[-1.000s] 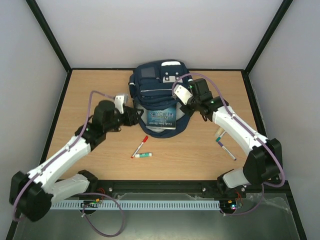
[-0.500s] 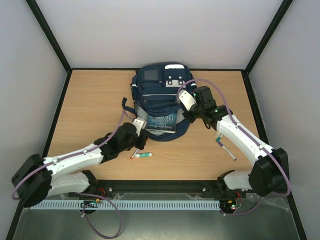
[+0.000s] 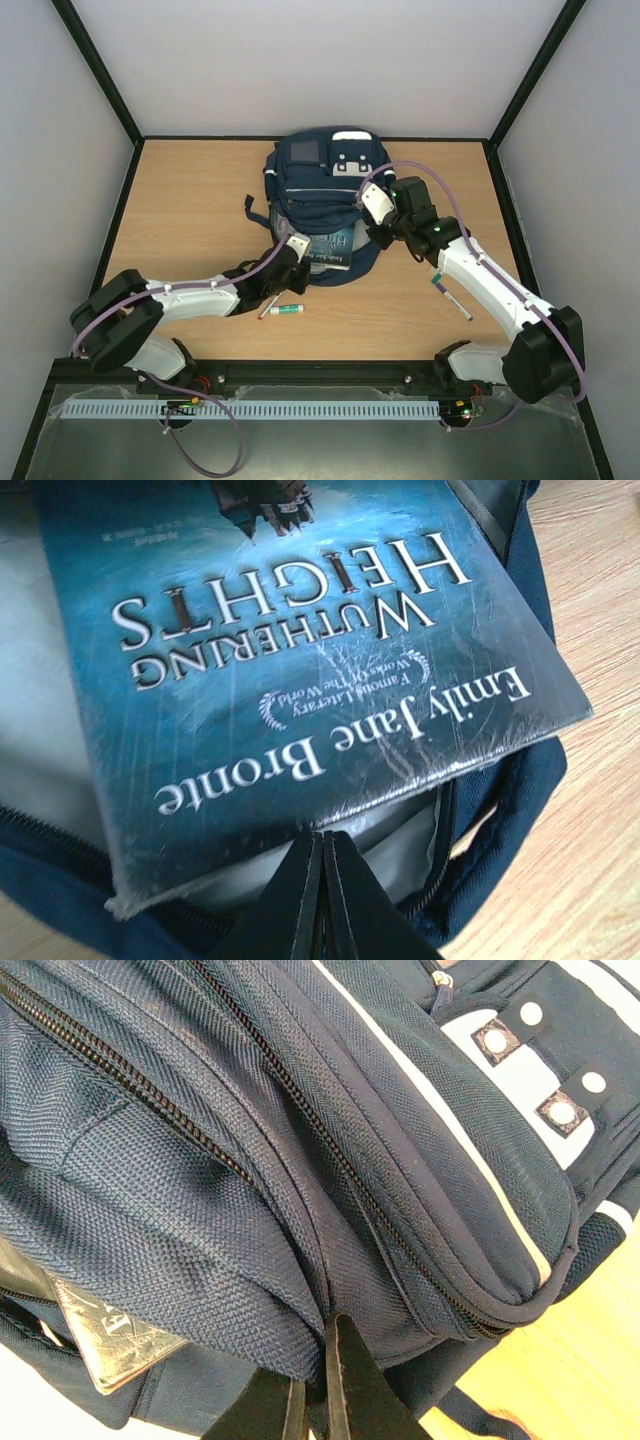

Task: Pack the student bag
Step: Place the book in the student bag.

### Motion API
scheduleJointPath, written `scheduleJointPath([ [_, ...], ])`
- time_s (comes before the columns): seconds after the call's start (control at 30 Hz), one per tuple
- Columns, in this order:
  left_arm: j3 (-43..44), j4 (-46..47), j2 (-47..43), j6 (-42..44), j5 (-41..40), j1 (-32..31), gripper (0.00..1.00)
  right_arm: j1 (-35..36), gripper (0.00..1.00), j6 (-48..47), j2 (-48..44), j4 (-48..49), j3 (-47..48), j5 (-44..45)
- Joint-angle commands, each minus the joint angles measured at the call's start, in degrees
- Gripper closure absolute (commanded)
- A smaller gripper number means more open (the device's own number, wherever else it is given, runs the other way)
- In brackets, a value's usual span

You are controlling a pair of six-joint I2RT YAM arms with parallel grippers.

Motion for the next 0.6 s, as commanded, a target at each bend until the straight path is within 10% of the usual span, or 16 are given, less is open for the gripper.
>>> scheduleJointPath([
  [0.0, 3.5, 4.0, 3.6, 2.5, -1.1, -0.4, 0.97, 0.5, 0.99, 1.3, -2.1, 2.9, 0.2, -3.8],
  [0.57, 6.9, 2.1, 6.7, 5.8, -1.4, -4.1, 0.96, 0.5, 0.99, 1.7, -1.9, 3.0, 0.1, -4.8],
])
